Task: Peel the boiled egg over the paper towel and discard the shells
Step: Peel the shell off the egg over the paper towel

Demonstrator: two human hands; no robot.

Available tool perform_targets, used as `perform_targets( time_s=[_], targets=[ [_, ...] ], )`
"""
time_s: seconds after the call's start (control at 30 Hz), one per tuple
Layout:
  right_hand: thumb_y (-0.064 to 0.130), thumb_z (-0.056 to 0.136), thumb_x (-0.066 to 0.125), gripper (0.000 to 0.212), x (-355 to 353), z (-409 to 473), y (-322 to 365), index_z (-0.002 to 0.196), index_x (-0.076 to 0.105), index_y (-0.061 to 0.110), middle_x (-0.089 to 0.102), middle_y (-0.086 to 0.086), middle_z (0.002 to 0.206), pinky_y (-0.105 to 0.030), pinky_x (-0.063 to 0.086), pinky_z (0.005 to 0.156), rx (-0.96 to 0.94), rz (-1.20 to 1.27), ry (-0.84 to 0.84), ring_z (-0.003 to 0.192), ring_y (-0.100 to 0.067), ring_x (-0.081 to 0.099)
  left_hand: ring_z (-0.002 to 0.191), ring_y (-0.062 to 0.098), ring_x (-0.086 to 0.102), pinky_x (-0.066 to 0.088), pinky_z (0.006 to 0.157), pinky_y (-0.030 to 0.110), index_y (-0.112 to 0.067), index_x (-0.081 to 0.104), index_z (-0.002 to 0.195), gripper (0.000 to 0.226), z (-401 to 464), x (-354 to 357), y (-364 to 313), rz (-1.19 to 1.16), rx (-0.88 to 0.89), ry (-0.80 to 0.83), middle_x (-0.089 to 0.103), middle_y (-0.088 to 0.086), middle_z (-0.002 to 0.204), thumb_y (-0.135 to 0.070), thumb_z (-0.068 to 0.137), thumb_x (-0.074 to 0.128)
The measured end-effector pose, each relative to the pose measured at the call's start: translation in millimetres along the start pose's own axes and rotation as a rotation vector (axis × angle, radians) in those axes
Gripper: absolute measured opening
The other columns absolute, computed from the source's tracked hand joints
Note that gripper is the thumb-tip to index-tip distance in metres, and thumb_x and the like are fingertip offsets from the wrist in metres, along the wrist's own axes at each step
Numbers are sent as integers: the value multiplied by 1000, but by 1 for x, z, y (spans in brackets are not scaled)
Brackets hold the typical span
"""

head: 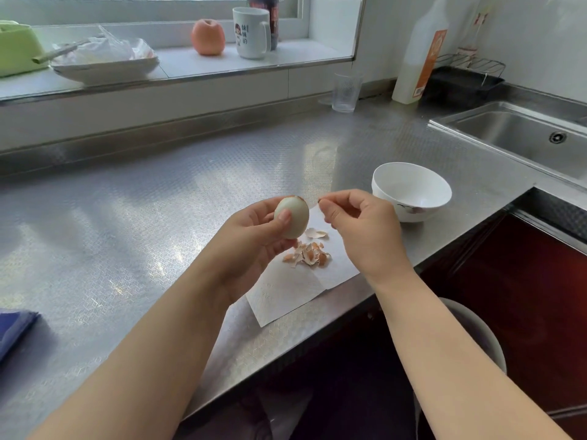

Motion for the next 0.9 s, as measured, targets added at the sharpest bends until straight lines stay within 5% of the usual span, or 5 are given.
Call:
perform_targets(
  time_s=[0.23,0.37,0.57,0.7,0.9],
  targets=[
    [22,94,56,21,22,-11,-5,110,70,23,71,6,98,-4,39,73,-74,-403,255,90,-6,61,103,16,65,56,84,22,-4,61,130,33,3,-14,0,-127,1,-109,68,6,115,-9,98,54],
    [26,89,64,8,14,-9,7,93,65,20,73,6,82,-31,51,74,-165,-481,150,79,-13,66,106,17,66,56,83,23,-4,61,130,34,5,-19,0,-177,1,-147,70,7,116,-9,97,56],
    [31,93,57,16,21,-7,4,91,65,18,58,10,67,-31,42,63,-182,-549,254,70,-16,56,106,17,68,56,86,24,-5,64,127,32,4,-16,1,-203,-12,-126,75,4,112,-9,97,56],
    [11,96,45,27,22,-6,-3,109,63,25,52,13,93,-9,35,67,-160,-442,313,77,-1,49,105,19,70,58,87,25,-3,62,128,32,4,-15,1,-225,-31,-121,74,8,113,-8,97,55],
    [27,91,62,17,-3,0,14,106,68,33,63,10,89,-12,44,71,-165,-65,95,76,-2,57,105,20,69,57,92,27,-4,62,129,33,1,-2,4,-134,-65,25,71,12,119,-10,99,52]
  ],
)
Point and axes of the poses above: each hand's wrist, its own z-axis towards the middle knuckle, its own x-axis out of the palm, y = z × x, the point moved 8 cm from there along z, towards the middle knuckle
